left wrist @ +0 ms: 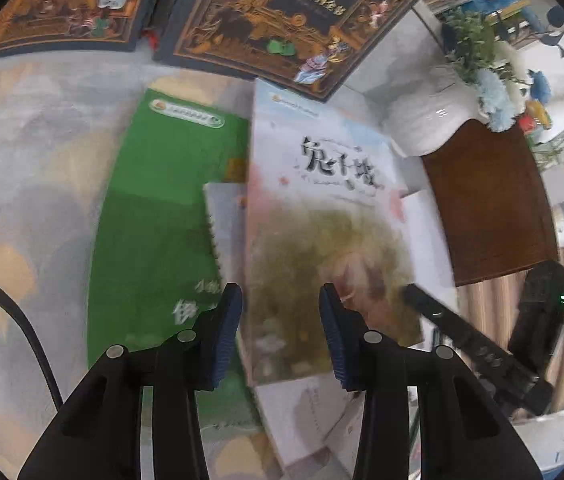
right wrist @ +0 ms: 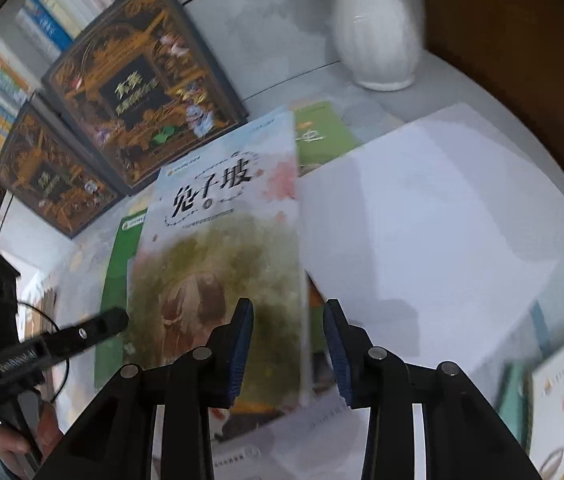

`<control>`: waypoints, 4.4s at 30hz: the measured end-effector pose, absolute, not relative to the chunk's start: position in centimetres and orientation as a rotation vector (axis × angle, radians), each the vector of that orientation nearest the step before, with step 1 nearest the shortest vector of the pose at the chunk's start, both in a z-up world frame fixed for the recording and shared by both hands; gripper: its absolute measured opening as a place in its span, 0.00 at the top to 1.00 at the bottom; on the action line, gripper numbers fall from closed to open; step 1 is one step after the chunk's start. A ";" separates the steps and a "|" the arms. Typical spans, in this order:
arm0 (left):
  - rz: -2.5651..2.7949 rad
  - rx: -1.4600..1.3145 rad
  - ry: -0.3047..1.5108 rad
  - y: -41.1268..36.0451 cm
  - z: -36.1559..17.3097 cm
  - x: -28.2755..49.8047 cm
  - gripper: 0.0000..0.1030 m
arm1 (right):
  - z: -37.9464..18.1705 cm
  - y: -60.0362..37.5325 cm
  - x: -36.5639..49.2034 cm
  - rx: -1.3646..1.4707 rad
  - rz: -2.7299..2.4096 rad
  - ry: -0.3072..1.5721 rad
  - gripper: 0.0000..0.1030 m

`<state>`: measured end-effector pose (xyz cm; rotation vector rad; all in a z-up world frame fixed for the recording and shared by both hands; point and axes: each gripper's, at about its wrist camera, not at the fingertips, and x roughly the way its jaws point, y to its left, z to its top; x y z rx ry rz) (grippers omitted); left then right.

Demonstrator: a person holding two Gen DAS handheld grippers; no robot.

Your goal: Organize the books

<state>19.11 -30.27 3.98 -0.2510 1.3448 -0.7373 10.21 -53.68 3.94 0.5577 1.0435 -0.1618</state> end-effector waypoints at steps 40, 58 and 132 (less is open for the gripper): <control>-0.422 -0.267 1.364 -9.3 3.9 2.2 0.54 | 0.8 -31.0 -3.7 0.420 0.169 1.236 0.60; -0.557 -0.681 1.394 -9.3 2.4 1.0 0.92 | 0.3 -33.2 -4.5 0.613 0.184 1.265 0.60; -0.347 -0.375 0.989 6.0 15.3 8.7 0.88 | 14.8 -11.5 5.6 0.188 0.471 0.810 0.79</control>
